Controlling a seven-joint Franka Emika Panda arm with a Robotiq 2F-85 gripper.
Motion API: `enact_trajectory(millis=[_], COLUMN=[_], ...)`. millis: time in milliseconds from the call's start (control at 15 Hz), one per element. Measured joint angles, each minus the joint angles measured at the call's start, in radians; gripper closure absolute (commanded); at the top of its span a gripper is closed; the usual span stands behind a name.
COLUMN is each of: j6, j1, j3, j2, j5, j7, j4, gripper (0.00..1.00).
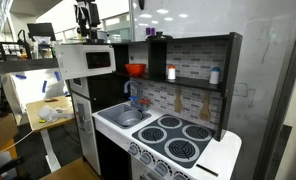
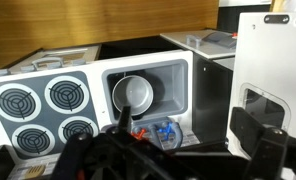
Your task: Take the orange bowl from the cabinet and put it on the stove then close the cabinet door
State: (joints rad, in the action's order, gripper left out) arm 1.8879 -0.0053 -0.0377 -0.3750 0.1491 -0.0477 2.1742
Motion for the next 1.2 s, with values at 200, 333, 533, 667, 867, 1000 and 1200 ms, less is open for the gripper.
enact_trajectory(millis=[200, 333, 533, 667, 867, 1000, 1200], j6=[0.036, 0.071, 0.145, 0.212, 0.33, 0.407, 0.509], j1=[-0.014, -0.024, -0.028, -0.028, -0.028, -0.028, -0.028], j3=[-0.02, -0.023, -0.02, -0.014, -0.001, 0.007, 0.008], j2=[-0.006, -0.016, -0.035, -0.044, -0.05, -0.05, -0.049], j5=[0.072, 0.118, 0.183, 0.22, 0.273, 0.304, 0.36], j7=[-0.08, -0.145, -0.255, -0.329, -0.432, -0.484, -0.52], j4=[0.045, 0.075, 0.121, 0.151, 0.196, 0.229, 0.283], gripper=[0.0, 0.0, 0.0, 0.0, 0.0, 0.0, 0.0])
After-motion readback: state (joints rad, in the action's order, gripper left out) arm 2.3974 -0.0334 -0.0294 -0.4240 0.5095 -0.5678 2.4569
